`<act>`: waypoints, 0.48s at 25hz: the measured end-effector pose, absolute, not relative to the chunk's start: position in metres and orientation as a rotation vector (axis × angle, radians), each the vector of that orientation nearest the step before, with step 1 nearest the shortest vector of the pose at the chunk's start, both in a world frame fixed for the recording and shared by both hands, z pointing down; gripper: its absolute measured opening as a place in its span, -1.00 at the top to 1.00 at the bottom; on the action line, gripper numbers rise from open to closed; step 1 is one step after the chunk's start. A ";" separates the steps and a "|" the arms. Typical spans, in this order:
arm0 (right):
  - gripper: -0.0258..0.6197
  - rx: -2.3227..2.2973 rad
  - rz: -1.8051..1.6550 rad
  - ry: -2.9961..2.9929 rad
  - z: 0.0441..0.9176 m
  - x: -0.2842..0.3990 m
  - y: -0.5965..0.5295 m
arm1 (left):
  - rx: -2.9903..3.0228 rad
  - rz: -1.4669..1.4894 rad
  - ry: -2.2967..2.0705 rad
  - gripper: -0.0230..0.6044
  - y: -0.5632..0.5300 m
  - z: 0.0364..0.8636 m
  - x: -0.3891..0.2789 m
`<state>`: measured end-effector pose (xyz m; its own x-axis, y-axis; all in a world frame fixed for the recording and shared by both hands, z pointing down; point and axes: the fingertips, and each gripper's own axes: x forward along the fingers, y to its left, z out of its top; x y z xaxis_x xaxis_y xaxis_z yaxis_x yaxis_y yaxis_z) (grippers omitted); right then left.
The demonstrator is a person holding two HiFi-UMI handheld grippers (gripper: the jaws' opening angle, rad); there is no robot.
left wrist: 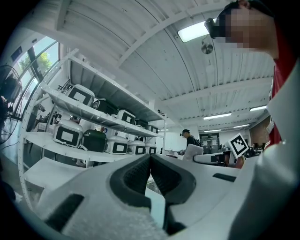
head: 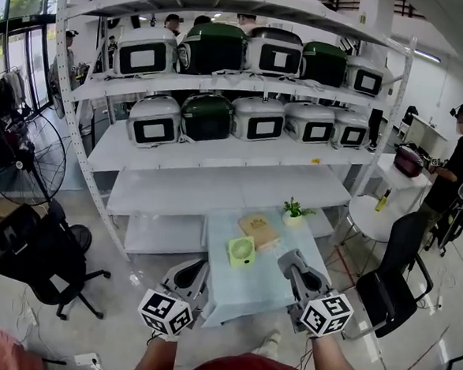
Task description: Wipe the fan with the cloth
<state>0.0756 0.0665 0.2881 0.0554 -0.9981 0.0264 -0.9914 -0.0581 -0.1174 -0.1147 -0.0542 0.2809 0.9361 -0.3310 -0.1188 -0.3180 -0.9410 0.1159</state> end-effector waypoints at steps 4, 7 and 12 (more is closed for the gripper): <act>0.86 -2.228 -0.157 2.113 0.288 0.076 0.063 | 2.994 -0.210 -0.500 0.93 -0.056 0.282 -0.113; 0.86 -2.224 -0.158 2.121 0.288 0.074 0.062 | 2.991 -0.208 -0.497 0.93 -0.055 0.283 -0.112; 0.86 -2.220 -0.156 2.129 0.286 0.071 0.062 | 2.990 -0.214 -0.487 0.93 -0.054 0.283 -0.110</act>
